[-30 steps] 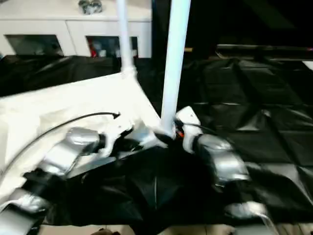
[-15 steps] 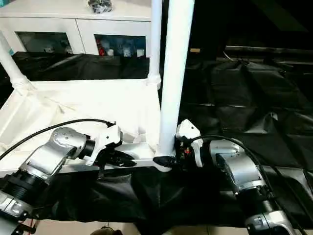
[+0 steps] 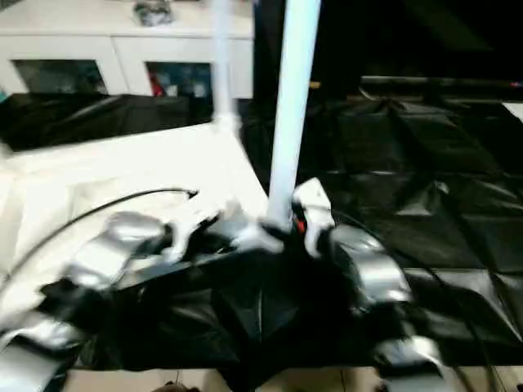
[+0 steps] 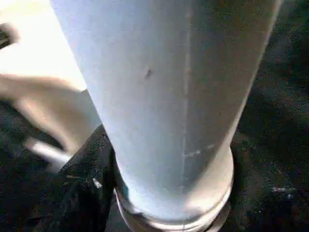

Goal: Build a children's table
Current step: Rotate leg to tighten

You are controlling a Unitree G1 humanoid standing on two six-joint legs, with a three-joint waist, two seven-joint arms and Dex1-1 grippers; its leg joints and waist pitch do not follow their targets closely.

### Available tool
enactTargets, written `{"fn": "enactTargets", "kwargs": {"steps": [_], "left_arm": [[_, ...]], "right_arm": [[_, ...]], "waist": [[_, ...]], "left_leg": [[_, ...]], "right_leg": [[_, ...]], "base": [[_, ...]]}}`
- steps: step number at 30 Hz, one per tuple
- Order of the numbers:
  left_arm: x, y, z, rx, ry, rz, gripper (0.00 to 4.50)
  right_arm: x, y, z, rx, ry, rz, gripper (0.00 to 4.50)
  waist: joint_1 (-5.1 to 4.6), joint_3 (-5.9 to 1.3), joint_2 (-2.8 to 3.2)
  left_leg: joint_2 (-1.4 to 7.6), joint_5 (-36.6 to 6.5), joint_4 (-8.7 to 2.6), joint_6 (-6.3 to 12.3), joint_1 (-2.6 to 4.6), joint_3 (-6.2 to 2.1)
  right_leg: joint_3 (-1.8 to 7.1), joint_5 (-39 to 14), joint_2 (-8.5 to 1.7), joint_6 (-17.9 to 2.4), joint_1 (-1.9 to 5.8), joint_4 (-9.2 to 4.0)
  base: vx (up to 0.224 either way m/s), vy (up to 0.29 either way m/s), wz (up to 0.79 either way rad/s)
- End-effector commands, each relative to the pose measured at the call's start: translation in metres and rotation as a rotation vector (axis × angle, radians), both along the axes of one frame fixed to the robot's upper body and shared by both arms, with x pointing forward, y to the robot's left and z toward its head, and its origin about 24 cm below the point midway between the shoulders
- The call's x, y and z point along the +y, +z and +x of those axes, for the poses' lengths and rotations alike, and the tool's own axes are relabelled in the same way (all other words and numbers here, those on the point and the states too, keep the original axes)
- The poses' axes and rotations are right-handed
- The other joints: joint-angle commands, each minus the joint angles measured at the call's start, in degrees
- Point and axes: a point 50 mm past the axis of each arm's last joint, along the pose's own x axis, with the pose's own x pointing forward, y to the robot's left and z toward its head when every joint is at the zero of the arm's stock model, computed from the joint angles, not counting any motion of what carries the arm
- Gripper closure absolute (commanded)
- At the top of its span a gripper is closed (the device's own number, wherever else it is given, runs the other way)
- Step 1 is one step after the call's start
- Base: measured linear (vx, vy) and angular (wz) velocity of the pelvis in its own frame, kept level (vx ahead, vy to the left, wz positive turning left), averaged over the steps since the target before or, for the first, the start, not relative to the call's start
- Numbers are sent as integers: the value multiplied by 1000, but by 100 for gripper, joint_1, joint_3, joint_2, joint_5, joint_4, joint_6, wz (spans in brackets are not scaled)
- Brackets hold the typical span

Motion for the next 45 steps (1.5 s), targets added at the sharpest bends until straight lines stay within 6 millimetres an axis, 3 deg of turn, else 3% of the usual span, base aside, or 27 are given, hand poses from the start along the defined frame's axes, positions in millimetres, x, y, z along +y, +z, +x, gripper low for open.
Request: {"fn": "enactTargets", "kwargs": {"steps": [1,2,5,11,14,18,21,23,26,28,33,40,45], "left_arm": [[-24,17,7,-63,13,-61,450],[-28,17,7,-63,16,-65,450],[-35,18,6,-69,8,-70,450],[-32,17,0,-83,-53,-72,450],[-27,16,-2,-80,-82,-71,450],[-19,16,-7,-72,-147,-67,450],[-9,16,-12,-67,-221,-58,450],[-5,17,-15,-54,-270,-64,450],[-1,18,-18,-55,-314,-60,450],[3,19,-21,-43,-360,-64,450],[13,18,-27,-1,-427,-51,450],[14,16,-23,-21,-393,-45,450],[9,15,-20,-30,-341,-51,450]], "right_arm": [[24,-34,-12,162,-16,-27,177],[27,-35,-11,159,-33,-36,177],[33,-36,-11,147,-26,-34,107],[37,-27,-6,88,28,-21,62],[33,-20,-6,67,80,6,62],[24,-10,-12,30,240,11,62],[15,-3,-26,24,420,4,62],[9,1,-32,36,493,10,62],[4,4,-39,51,563,18,62],[-1,6,-44,66,611,19,62],[-6,6,-51,90,662,0,76],[2,0,-56,114,682,6,136],[5,-5,-51,103,587,10,157]], "waist": [[7,-303,-32],[-4,-299,-27],[2,-307,-27],[-9,-303,-15],[-12,-314,-26],[11,-340,-29],[65,-364,-33],[69,-354,-30],[147,-335,-13],[177,-320,1],[159,-310,2],[178,-328,-31],[170,-317,-34]], "left_leg": [[328,-1967,-477,-213,163,-235],[329,-1960,-479,-208,164,-228],[328,-1981,-481,-188,164,-231],[327,-2045,-498,-169,148,-234],[330,-1983,-496,-110,128,-238],[342,-1631,-461,48,114,-210],[339,-1163,-408,316,110,-188],[342,-1130,-401,380,102,-174],[380,-1335,-428,335,125,-175],[391,-1571,-448,181,163,-171],[380,-1741,-474,25,149,-187],[373,-1484,-448,85,139,-178],[372,-1518,-449,75,141,-182]], "right_leg": [[219,-2026,-361,-1027,137,-551],[225,-1983,-356,-1036,121,-550],[220,-1921,-359,-1021,129,-554],[217,-1853,-348,-1008,138,-549],[218,-1744,-351,-1017,169,-536],[225,-1144,-345,-1164,199,-478],[208,-445,-335,-1378,240,-413],[208,-358,-326,-1442,233,-396],[200,-743,-326,-1417,221,-418],[214,-1068,-334,-1396,173,-451],[225,-1343,-342,-1301,172,-461],[225,-1063,-346,-1356,180,-432],[231,-1248,-356,-1316,171,-450]], "base": [[0,0,0],[0,0,0],[0,0,0],[0,0,0],[0,0,0],[0,0,0],[0,0,0],[0,0,0],[0,0,0],[0,0,0],[0,0,0],[0,0,0],[0,0,0]]}}
